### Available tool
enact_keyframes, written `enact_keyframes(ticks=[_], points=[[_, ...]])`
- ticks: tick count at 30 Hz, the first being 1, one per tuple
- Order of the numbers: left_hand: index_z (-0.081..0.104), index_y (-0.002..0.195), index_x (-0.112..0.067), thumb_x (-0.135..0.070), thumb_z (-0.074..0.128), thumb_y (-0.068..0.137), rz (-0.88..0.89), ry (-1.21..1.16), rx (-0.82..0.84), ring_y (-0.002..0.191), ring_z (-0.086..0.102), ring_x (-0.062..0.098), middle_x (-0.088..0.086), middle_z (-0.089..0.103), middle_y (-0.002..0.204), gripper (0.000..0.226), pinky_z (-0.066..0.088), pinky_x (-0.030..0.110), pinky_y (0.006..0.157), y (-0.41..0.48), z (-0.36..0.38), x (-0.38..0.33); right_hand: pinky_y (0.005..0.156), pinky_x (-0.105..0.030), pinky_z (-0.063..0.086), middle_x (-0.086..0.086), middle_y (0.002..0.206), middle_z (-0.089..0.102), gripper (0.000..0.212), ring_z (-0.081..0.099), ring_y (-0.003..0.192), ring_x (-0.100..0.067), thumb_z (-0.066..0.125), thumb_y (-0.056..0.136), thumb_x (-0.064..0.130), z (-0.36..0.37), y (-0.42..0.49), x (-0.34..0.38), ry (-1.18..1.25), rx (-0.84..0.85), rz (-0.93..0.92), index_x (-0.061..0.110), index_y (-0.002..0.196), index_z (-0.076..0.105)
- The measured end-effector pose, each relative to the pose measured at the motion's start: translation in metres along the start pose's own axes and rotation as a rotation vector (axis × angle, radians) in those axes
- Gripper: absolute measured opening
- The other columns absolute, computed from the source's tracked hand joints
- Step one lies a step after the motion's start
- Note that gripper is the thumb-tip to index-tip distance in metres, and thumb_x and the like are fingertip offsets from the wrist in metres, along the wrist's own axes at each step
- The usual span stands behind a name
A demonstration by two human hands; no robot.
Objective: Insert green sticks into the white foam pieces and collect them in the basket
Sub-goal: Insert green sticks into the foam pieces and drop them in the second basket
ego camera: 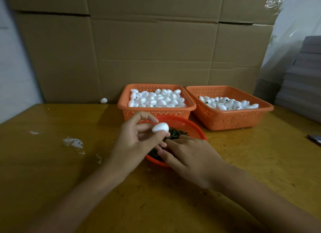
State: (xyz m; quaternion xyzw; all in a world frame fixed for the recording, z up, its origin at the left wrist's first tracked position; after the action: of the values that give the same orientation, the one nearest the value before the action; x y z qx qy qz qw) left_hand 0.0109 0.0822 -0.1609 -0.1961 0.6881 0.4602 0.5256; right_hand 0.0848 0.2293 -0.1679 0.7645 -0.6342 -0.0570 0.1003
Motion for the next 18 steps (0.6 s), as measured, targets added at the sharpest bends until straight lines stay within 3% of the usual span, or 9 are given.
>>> enact_keyframes(ticks=[7,13,18], points=[[0.072,0.101,-0.017,-0.002,0.085,0.079,0.066,-0.006,-0.007,0.088,0.078,0.029,0.012,0.079,0.099,0.029,0.062,0.03,0.072,-0.0031,-0.008,0.0038,0.076,-0.041,0.048,0.009,0.088,0.061,0.063,0.052,0.086,-0.011,0.004,0.102,0.062,-0.001,-0.0007,0.0008,-0.004,0.017,0.0,0.031,0.11,0.058],[0.078,0.105,-0.02,-0.007,0.082,0.079,0.063,-0.08,-0.029,0.083,0.076,0.025,0.009,0.076,0.105,0.029,0.058,0.026,0.069,-0.0037,-0.01,0.0073,0.075,-0.041,0.049,0.009,0.083,0.058,0.064,0.052,0.083,-0.011,0.002,0.101,0.063,-0.0018,-0.0008,0.002,-0.001,-0.006,0.012,0.03,0.095,0.056],[0.082,0.102,-0.023,0.005,0.082,0.082,0.063,-0.057,-0.016,0.08,0.072,0.018,0.008,0.074,0.099,0.034,0.056,0.024,0.067,-0.0041,-0.0093,0.0082,0.076,-0.043,0.05,0.008,0.082,0.058,0.054,0.053,0.084,-0.013,0.008,0.104,0.06,-0.0021,-0.0011,0.002,0.018,-0.02,0.013,0.031,0.091,0.051]])
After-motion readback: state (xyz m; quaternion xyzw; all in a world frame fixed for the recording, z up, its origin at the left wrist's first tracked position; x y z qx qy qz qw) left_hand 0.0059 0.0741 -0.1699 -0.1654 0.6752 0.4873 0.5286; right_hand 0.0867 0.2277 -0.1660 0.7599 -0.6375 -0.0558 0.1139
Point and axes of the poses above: each hand's wrist, its own y-axis towards the middle knuckle, its own z-axis out of the palm, x = y × z, the point moved 3 cm from there along y, towards the middle knuckle
